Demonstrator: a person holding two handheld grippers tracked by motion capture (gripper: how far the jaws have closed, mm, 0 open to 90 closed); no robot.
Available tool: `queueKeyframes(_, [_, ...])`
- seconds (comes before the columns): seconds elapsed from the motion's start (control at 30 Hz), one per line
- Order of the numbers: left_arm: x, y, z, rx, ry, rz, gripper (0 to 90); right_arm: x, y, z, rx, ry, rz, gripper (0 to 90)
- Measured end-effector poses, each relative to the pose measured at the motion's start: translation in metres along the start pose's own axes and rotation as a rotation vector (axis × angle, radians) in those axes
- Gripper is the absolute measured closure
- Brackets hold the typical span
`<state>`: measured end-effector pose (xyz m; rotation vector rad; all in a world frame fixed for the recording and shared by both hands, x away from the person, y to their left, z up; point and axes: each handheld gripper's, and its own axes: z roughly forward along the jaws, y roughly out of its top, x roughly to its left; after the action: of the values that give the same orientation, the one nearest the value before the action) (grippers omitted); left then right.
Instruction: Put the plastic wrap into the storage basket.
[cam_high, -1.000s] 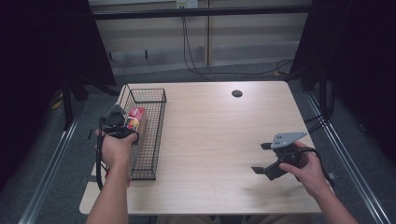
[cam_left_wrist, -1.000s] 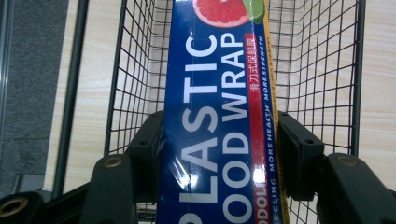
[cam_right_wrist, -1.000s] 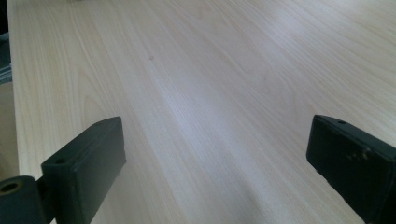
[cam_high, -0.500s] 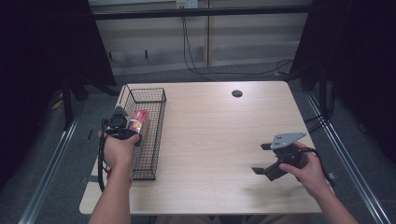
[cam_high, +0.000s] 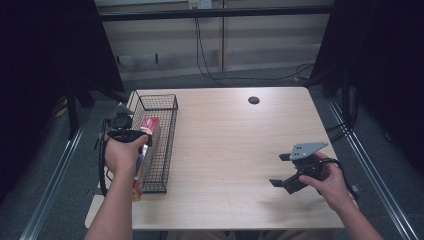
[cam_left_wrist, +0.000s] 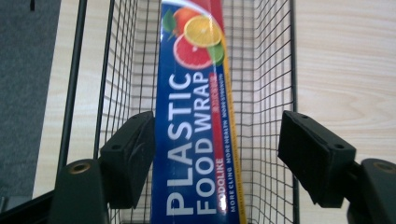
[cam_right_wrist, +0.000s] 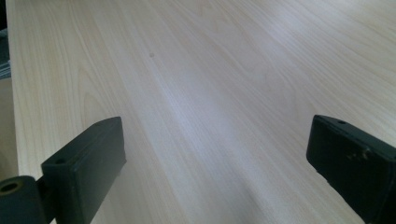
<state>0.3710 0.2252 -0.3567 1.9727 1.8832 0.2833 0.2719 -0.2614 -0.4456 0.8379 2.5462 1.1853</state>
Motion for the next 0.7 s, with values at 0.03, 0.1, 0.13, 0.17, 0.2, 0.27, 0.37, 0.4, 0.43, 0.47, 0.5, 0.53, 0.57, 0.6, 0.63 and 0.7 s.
queueKeyframes(0.03, [-0.001, 0.000, -0.001, -0.004, -0.005, -0.002, 25.5, 0.000, 0.000, 0.000, 0.001, 0.003, -0.003, 4.8])
queueKeyframes(0.1, [-0.003, 0.001, -0.004, -0.021, -0.027, 0.003, 25.0, 0.000, 0.000, 0.001, 0.004, 0.006, -0.004, 4.8])
queueKeyframes(0.13, [-0.005, 0.001, -0.005, -0.024, -0.039, 0.012, 24.9, 0.001, 0.000, 0.001, 0.004, 0.004, -0.005, 4.8])
queueKeyframes(0.17, [-0.006, 0.002, -0.006, -0.031, -0.051, 0.021, 24.4, 0.001, 0.000, 0.001, 0.006, 0.005, -0.006, 4.8])
queueKeyframes(0.2, [-0.008, 0.002, -0.007, -0.041, -0.058, 0.027, 24.3, 0.001, 0.000, 0.002, 0.006, 0.002, -0.007, 4.8])
queueKeyframes(0.27, [-0.010, 0.001, -0.009, -0.054, -0.081, 0.046, 23.5, 0.001, 0.000, 0.002, 0.007, 0.004, -0.006, 4.8])
queueKeyframes(0.37, [-0.015, 0.000, -0.011, -0.074, -0.132, 0.074, 23.2, 0.001, -0.001, 0.002, 0.009, 0.003, -0.003, 4.8])
queueKeyframes(0.4, [-0.017, -0.001, -0.011, -0.083, -0.137, 0.074, 23.0, 0.001, -0.001, 0.002, 0.012, 0.002, -0.003, 4.8])
queueKeyframes(0.43, [-0.019, -0.002, -0.011, -0.086, -0.146, 0.090, 23.0, 0.002, -0.001, 0.002, 0.012, 0.003, -0.002, 4.8])
queueKeyframes(0.47, [-0.021, -0.003, -0.011, -0.088, -0.154, 0.102, 22.6, 0.002, -0.001, 0.002, 0.011, 0.002, -0.001, 4.8])
queueKeyframes(0.5, [-0.024, -0.005, -0.011, -0.099, -0.158, 0.112, 22.5, 0.001, -0.001, 0.002, 0.013, 0.005, -0.002, 4.8])
queueKeyframes(0.53, [-0.025, -0.005, -0.011, -0.098, -0.161, 0.123, 22.3, 0.002, -0.001, 0.002, 0.007, -0.001, -0.001, 4.8])
queueKeyframes(0.57, [-0.027, -0.006, -0.011, -0.105, -0.166, 0.124, 22.0, 0.001, -0.001, 0.002, 0.009, 0.003, 0.001, 4.8])
queueKeyframes(0.6, [-0.029, -0.008, -0.011, -0.113, -0.182, 0.136, 21.9, 0.001, -0.002, 0.002, 0.011, 0.001, -0.001, 4.8])
queueKeyframes(0.63, [-0.032, -0.009, -0.011, -0.117, -0.191, 0.150, 21.0, 0.001, -0.002, 0.002, 0.012, 0.000, 0.002, 4.8])
queueKeyframes(0.7, [-0.037, -0.011, -0.010, -0.125, -0.205, 0.174, 20.1, 0.001, -0.003, 0.003, 0.011, 0.000, 0.000, 4.8])
